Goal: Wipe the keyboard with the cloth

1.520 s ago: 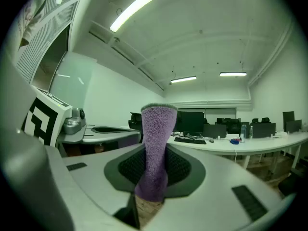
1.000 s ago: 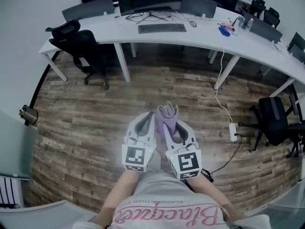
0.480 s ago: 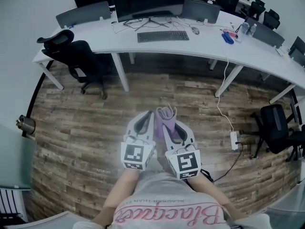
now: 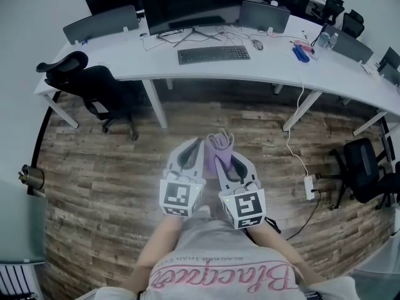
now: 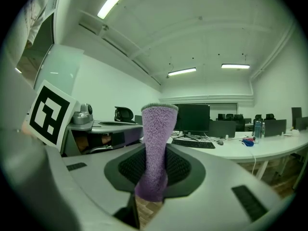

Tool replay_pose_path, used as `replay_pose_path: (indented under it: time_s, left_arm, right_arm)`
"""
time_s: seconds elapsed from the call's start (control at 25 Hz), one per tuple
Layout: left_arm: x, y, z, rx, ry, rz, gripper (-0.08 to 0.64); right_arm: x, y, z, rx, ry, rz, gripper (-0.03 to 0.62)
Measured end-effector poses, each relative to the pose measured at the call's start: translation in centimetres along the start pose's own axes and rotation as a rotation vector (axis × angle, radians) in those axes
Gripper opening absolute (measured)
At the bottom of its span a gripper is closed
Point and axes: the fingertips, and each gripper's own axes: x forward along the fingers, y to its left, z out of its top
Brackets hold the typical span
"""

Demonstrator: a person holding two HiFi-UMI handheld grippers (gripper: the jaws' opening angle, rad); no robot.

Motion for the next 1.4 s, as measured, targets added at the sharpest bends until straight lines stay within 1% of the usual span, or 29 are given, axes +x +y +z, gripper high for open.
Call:
replay_pose_path:
  time_s: [0.24, 0.36, 0.48, 0.64, 1.0, 1.4]
  left_arm:
    - [2.3, 2.3, 0.3, 0.022, -0.016, -0.033, 0.005]
    - [3.0, 3.0, -0.2, 0.011, -0.008, -0.047, 0.005]
    - [3.5, 3.2, -0.9, -0.001, 0.002, -0.061, 0.005]
    - [4.3, 3.2, -1.0, 0.002, 0.000, -0.072, 0.005]
    - [7.2, 5.0, -1.2, 0.012, -0.001, -0.038, 0.005]
    - [13.9, 7.5, -1.0, 0.032, 0.009, -0.019, 0.005]
  right_arm:
    - [3.7, -0.8, 0.4, 0.011, 0.001, -0.027, 0.086]
    - [4.8, -1.5, 0.4, 0.026, 0.002, -0.047, 0.086]
    - [5.4, -2.1, 0.2, 0.048, 0.010, -0.060, 0.086]
    - [6.1, -2.8, 0.3, 0.061, 0.007, -0.063, 0.086]
    - [9.2, -4.5, 0.7, 0.053, -0.014, -0.028, 0.086]
    - [14.9, -8.7, 0.8, 0.059, -0.013, 0.007, 0.086]
